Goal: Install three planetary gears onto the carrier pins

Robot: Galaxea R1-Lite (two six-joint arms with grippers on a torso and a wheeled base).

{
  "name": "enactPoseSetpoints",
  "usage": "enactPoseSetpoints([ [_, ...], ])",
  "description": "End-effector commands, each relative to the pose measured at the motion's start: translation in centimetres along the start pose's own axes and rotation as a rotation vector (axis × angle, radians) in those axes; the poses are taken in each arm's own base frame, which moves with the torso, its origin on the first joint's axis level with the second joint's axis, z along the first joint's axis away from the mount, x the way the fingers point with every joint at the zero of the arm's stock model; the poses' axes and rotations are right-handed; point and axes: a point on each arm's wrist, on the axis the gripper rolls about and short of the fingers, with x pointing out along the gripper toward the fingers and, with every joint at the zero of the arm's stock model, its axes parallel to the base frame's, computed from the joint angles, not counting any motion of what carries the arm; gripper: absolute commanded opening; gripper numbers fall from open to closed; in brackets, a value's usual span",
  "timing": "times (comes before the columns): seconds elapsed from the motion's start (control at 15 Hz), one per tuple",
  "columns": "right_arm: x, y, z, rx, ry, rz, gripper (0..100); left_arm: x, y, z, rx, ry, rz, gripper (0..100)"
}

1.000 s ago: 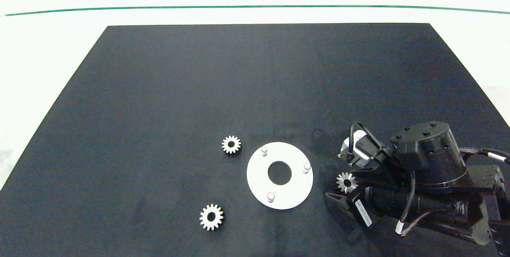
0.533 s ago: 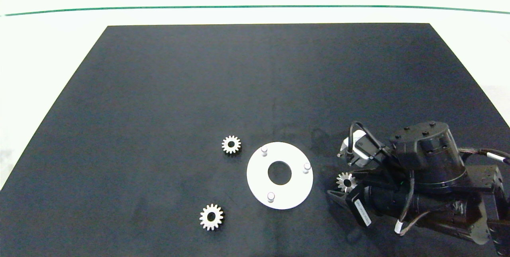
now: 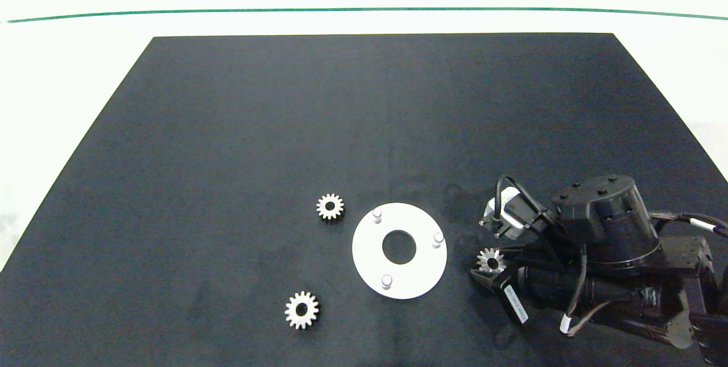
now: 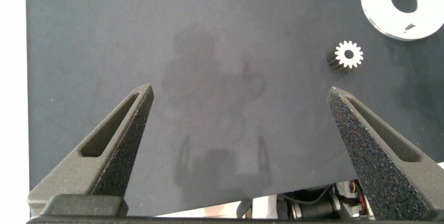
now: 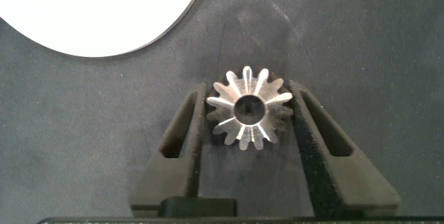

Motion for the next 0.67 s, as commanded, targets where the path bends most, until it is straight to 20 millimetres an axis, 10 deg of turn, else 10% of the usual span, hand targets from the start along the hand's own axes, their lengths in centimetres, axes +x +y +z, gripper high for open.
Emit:
enactPoseSetpoints([
  [0.07, 0.06, 0.03, -0.01, -0.001, 0.001, 0.000, 39, -0.01, 0.00, -0.04, 0.001, 0.002, -0.002, 100],
  [0.67, 0.02, 0.02, -0.05, -0.003, 0.003, -0.003, 21, 0.02, 0.00, -0.03, 0.001, 0.004, -0.003, 100],
])
